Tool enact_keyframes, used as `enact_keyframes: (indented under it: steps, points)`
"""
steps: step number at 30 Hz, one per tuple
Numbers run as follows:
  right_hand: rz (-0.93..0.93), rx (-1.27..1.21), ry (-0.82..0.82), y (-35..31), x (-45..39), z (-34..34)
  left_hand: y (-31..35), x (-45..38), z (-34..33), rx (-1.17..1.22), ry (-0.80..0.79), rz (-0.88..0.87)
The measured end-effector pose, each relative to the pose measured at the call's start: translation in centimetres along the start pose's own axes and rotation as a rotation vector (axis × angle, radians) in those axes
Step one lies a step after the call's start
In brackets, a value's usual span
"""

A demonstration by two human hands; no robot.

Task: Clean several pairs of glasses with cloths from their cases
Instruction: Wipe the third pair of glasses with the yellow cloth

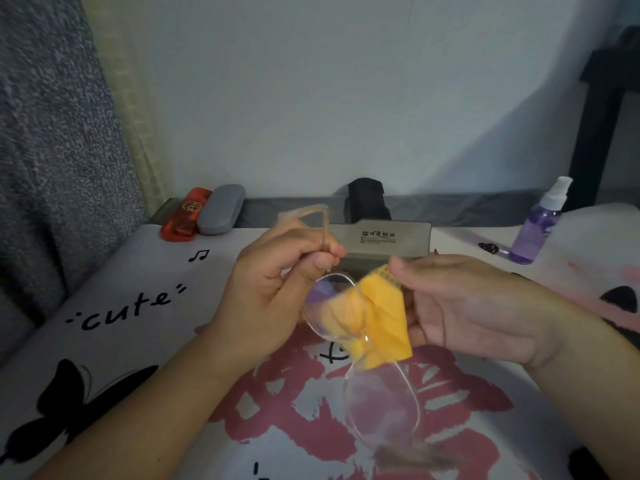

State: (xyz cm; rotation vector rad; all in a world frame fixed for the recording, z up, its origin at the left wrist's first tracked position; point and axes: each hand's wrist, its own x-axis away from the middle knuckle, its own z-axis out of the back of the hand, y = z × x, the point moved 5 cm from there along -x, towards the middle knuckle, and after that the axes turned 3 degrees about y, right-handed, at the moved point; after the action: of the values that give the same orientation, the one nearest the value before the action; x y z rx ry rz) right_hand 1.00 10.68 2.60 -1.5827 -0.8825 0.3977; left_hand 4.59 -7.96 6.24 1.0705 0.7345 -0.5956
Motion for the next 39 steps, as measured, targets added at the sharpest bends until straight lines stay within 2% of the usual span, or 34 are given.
enact_keyframes:
  steps: [3, 6, 12, 16, 19, 24, 30, 33, 36, 38, 39]
  points:
    - [-0.01, -0.009, -0.206, -0.5, 1.3, -0.5, 0.4, -0.1, 0.3, -0.093, 0.003, -0.089]
    - [0.012, 0.01, -0.275, -0.8, 1.6, -0.3, 0.8, -0.1, 0.3, -0.158, -0.027, -0.166]
    - [0.119, 0.148, -0.099, -0.1, 0.2, -0.8, 1.2, 0.1, -0.1, -0.212, -0.073, -0.228]
    - [0.171, 0.256, 0.042, -0.7, 0.1, -0.7, 0.9, 0.0, -0.2, -0.085, -0.042, -0.131]
    - [0.178, 0.251, 0.084, -0.4, -0.3, -1.1, 0.6, 0.1, -0.6, -0.016, -0.033, -0.077]
    - [0.135, 0.235, 0.092, 0.8, -1.1, -2.3, 0.3, 0.4, -2.0, -0.068, -0.109, -0.095]
    - [0.18, 0.294, 0.228, 0.7, -1.1, -2.2, 0.6, 0.4, -2.4, -0.054, -0.111, -0.106]
    - [0.204, 0.294, 0.284, 0.5, -1.0, -2.2, 0.0, 0.6, -2.0, -0.031, -0.077, -0.033]
    - [0.26, 0.413, 0.363, 0.3, -1.0, -2.4, -0.3, 0.6, -1.8, -0.04, -0.061, 0.005]
    - [0.299, 0.453, 0.44, -0.1, -0.8, -2.4, -0.3, 0.5, -1.8, -0.065, -0.057, -0.005]
    - [0.301, 0.387, 0.502, -0.3, -0.6, -2.0, -0.3, 0.4, -1.7, -0.077, -0.045, -0.006]
